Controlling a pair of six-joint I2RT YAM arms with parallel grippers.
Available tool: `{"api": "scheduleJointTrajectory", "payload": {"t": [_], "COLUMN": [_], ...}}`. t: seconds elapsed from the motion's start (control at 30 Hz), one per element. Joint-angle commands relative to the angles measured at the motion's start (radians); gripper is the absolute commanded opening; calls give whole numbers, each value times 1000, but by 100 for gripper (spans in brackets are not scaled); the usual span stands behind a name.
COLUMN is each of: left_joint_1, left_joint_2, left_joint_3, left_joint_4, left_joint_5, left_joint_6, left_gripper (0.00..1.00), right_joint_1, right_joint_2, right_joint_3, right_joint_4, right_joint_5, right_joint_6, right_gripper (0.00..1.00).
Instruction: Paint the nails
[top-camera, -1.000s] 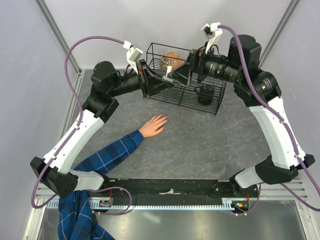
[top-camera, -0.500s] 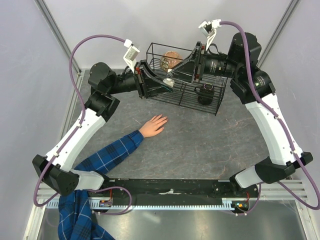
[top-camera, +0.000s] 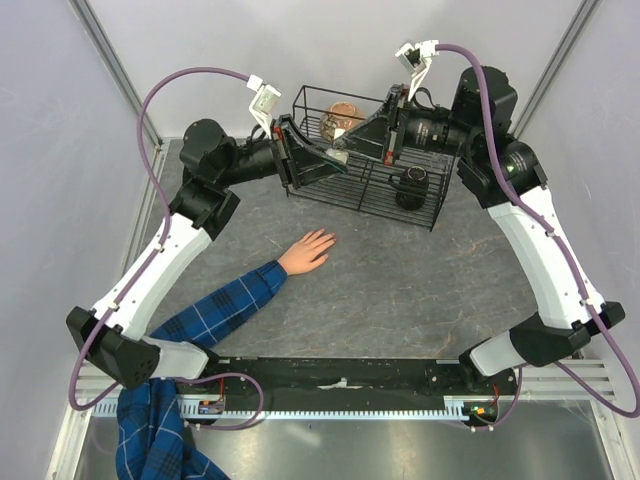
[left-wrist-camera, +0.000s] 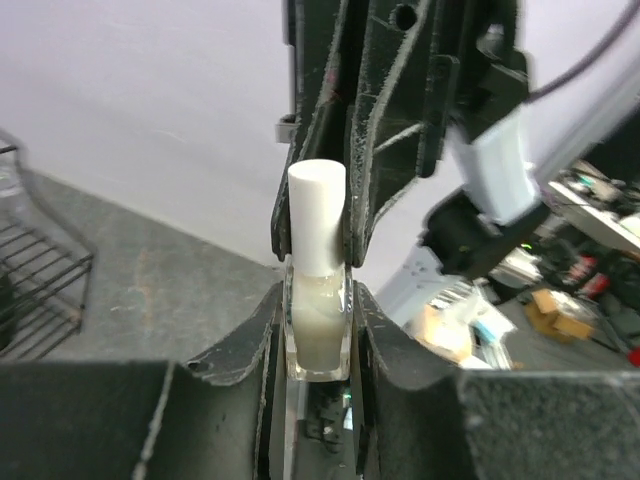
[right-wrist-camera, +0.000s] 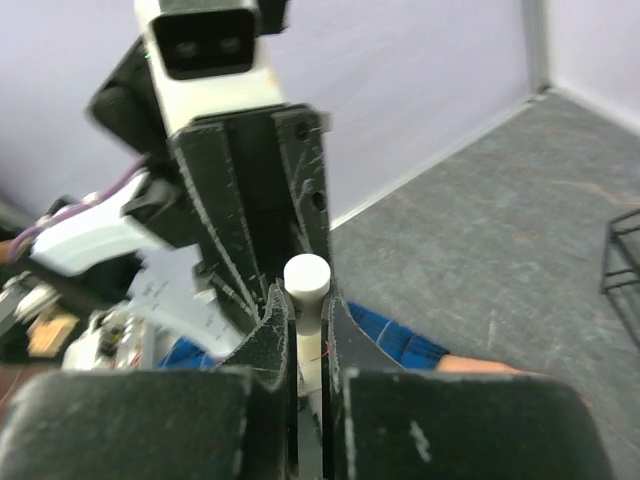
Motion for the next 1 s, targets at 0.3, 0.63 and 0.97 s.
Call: {"api": "scheduleJointTrajectory", "payload": {"t": [0.3, 0.63, 0.97], "left_joint_1": [-360, -349, -149], "left_joint_2": [33, -16, -103], "left_joint_3": [241, 181, 92], "left_joint_4": [-348, -395, -346], "left_joint_5": [-955, -754, -458], "left_joint_6": [789, 760, 546], "left_gripper": [2, 2, 2], "right_joint_1": [672, 655, 543], "right_joint_2": [237, 217, 5], "right_joint_3": [400, 397, 204], "right_joint_4": [-555, -468, -316], "right_joint_5": [1646, 1526, 1195], "right_joint_6": [-202, -236, -341], "right_gripper": [0, 47, 94]}}
